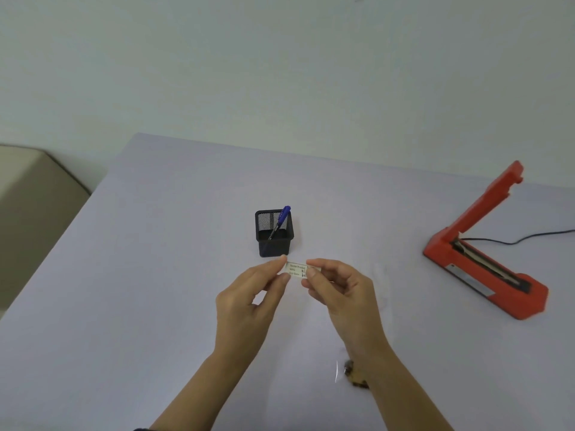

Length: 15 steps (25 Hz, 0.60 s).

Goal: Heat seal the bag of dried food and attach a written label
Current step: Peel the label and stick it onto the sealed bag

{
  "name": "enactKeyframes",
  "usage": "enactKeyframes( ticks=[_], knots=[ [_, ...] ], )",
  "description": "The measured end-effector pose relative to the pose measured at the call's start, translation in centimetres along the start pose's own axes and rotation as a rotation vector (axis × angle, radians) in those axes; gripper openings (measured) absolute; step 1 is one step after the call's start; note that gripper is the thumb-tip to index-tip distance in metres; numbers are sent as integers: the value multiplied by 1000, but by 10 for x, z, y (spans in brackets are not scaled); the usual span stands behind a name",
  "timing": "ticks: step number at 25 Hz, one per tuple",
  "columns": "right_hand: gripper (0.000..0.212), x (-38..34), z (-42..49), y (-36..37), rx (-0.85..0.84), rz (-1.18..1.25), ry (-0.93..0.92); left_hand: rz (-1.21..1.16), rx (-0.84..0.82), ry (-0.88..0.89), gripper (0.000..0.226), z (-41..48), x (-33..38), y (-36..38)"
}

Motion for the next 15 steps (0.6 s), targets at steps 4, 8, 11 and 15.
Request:
enactKeyframes(
  ticks=[4,8,11,15],
  knots=[
    [18,-3,-6,-3,-6,16,-13,-1,9,34,32,-3,4,1],
    [18,-6,-10,-5,-3,20,-29,9,16,93,35,-5,11,0],
    [17,-7,-13,-6,9,18,-29,75,24,208,30,-8,21,1],
    [16,-9,-14,-6,7,25,-35,112,29,265,27,-10,23,2]
  ],
)
Point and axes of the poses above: each hand's wrist, its own z-axis towards the middle knuckle, its own y-axis out of the palm, x = y × z, the point moved 9 cm from there along z, towards the middle knuckle, and after that the axes turned 14 degrees about -z, right-handed, at the moved point
